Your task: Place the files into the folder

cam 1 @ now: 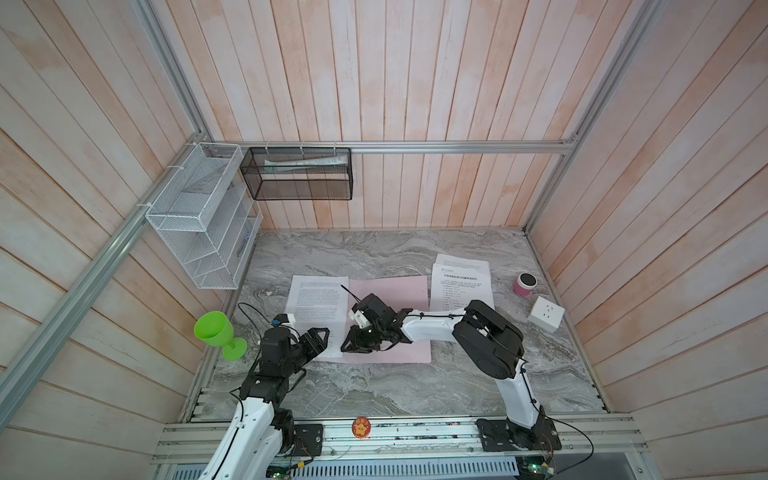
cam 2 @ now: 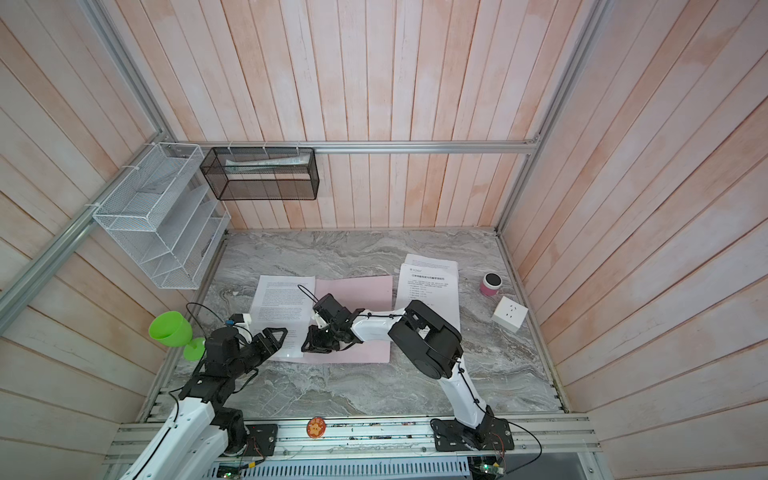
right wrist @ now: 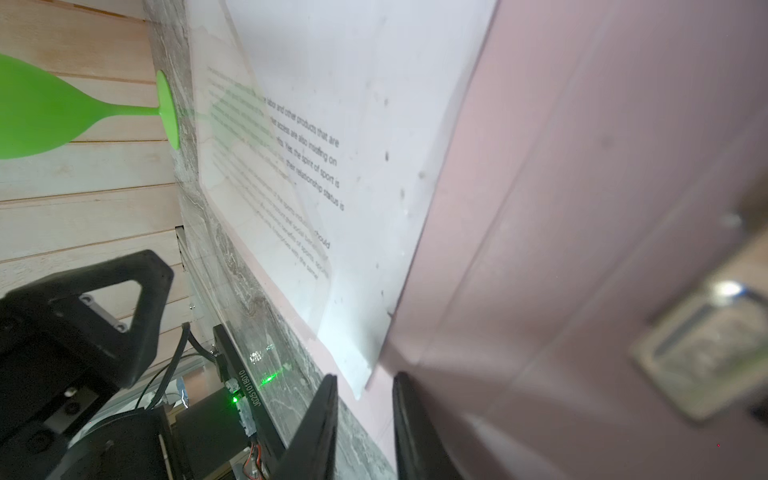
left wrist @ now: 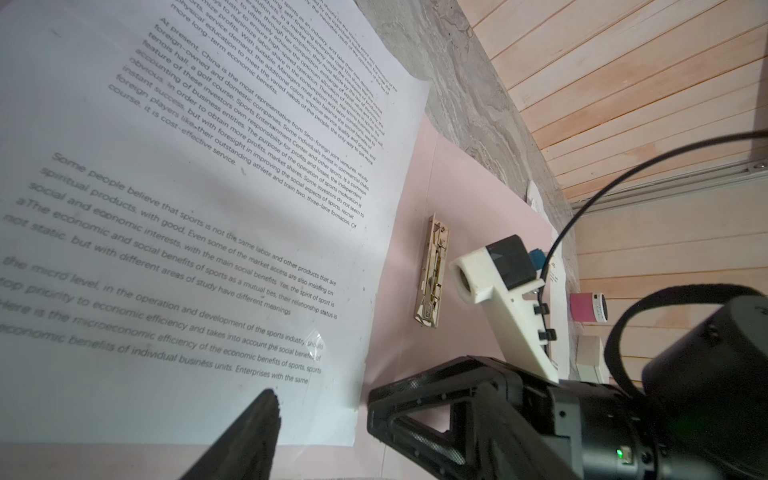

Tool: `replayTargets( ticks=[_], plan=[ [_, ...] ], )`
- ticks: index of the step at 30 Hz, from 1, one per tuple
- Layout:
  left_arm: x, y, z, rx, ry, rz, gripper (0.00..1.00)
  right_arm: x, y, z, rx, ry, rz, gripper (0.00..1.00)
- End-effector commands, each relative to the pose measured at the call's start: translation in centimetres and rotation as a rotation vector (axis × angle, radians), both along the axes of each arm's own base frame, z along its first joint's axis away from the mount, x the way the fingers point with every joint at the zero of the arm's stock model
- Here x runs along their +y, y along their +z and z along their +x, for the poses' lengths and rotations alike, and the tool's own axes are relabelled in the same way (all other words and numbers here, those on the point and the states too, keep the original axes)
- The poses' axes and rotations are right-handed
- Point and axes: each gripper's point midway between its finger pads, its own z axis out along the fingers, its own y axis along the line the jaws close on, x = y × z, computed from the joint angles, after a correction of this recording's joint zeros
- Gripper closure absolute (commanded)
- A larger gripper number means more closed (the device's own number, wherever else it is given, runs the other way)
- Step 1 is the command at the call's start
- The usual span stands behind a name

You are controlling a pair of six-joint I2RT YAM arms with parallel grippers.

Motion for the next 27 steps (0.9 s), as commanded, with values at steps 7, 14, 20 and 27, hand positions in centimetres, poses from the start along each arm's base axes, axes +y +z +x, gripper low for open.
replayTargets(
  ticks=[7, 14, 20, 27],
  plan=[
    [-0.6, 0.4, -0.4, 0.022, -0.022, 0.068, 0.24, -4.1, 3.5, 1.8, -0.179, -0.084, -0.047, 0.73],
    [-1.2, -0.5, 0.3, 0.165, -0.022, 0.484, 0.24, -8.6, 4.0, 4.0, -0.327, -0.145, -0.226, 0.72],
    [-1.9, -1.1, 1.5, 0.261, -0.058, 0.749, 0.23, -12.1, 2.0, 4.4, -0.33, -0.161, -0.332, 0.72],
    [-2.9, -2.6, 1.9, 0.306, -0.127, 0.81, 0.23, -14.9, 0.5, 5.1, -0.309, -0.181, -0.374, 0.72]
  ],
)
